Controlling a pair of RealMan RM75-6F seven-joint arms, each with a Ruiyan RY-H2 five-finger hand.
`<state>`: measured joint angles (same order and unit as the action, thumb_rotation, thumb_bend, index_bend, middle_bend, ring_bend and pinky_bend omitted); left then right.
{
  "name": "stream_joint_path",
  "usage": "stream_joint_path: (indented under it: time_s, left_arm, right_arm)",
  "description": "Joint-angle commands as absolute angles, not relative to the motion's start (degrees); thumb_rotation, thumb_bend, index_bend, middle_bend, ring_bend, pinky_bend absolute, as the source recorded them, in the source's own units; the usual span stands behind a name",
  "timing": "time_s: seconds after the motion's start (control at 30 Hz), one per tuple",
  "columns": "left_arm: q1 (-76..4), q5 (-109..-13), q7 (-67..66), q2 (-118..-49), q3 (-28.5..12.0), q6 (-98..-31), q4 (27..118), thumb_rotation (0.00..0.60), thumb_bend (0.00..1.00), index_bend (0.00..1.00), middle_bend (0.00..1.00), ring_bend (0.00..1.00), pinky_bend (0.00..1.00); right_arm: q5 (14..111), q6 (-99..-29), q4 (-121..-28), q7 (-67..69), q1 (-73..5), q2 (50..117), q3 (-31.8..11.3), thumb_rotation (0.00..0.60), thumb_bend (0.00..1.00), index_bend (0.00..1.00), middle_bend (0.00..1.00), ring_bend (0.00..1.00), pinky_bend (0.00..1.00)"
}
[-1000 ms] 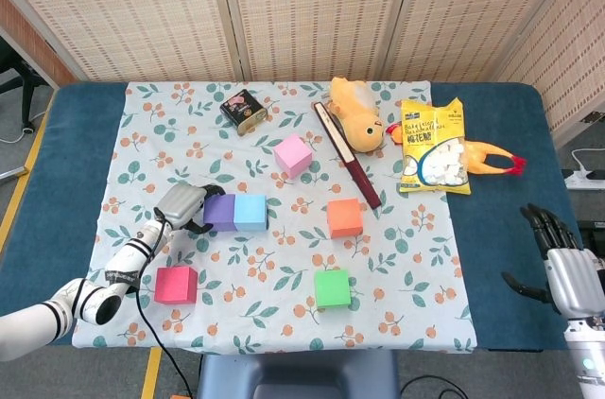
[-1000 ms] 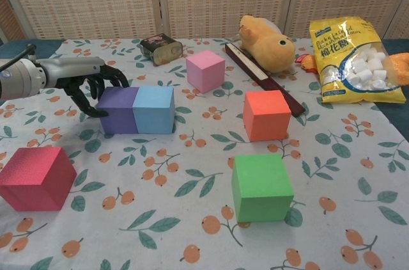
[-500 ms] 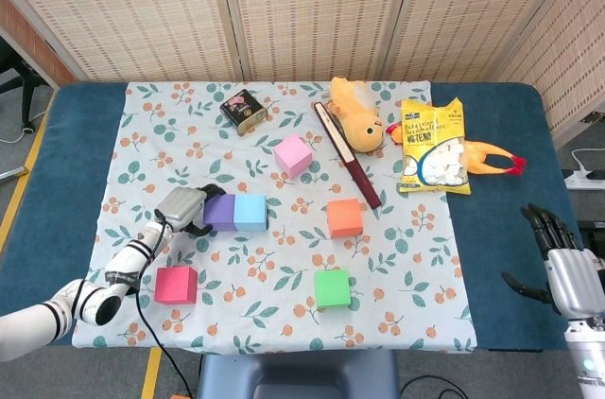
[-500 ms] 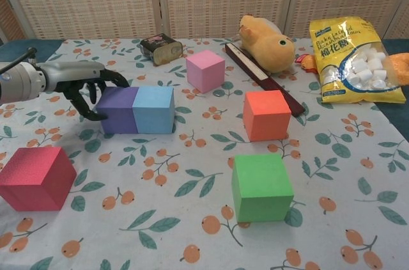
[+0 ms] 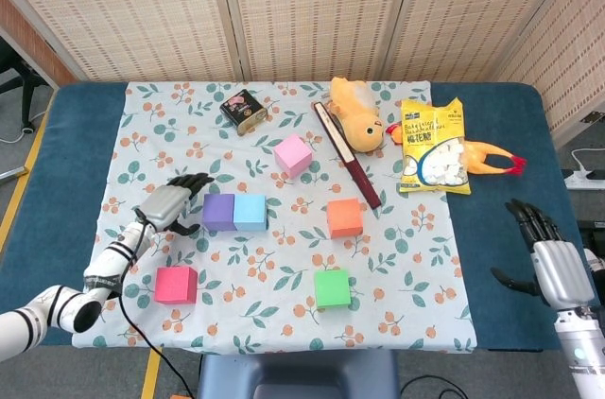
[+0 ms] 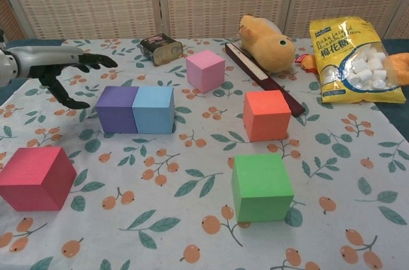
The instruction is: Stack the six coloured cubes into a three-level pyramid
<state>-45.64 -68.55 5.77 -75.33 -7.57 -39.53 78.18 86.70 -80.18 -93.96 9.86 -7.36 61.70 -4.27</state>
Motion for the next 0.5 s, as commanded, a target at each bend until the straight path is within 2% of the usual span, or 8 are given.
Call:
stream_joint_path:
  time_s: [0.03, 0.2, 0.33, 0.5]
  left_arm:
    - [-42.9, -69.0, 6.8, -71.8, -7.7, -43.3, 81.3, 0.600, 0.32, 0.05, 0.00, 0.00, 0.09]
    - [-38.3, -69.1, 3.4, -69.6, -7.2, -52.0, 82.6, 0.600, 0.32, 0.13, 0.00, 0.00, 0.09]
    - [-34.5, -69.3, 1.0, -68.7, -6.7, -58.5, 83.6, 0.600, 0.32, 0.19, 0.06, 0.03, 0.11]
    - [-31.3, -70.9, 0.3, -67.2, -5.3, -62.1, 85.9, 0.600, 0.32, 0.22, 0.08, 0.05, 0.12]
  right_arm:
    - [87.8, -75.8, -95.2, 11.9, -10.8, 60.8, -4.7, 0.600, 0.00, 0.00, 0.06, 0.00, 0.13]
    - [89.1, -68.2, -95.6, 16.4, -17.3, 61.0, -6.2, 0.600, 0.00, 0.00, 0.06, 0.00, 0.14]
    - [89.0, -60.6, -94.9, 17.7, -23.6, 62.9, -7.5, 0.600, 0.00, 0.00, 0.06, 0.00, 0.14]
    - [85.7, -52.3, -91.7, 18.0, -30.7, 67.1, -9.8, 0.600, 0.00, 0.00, 0.06, 0.00, 0.15]
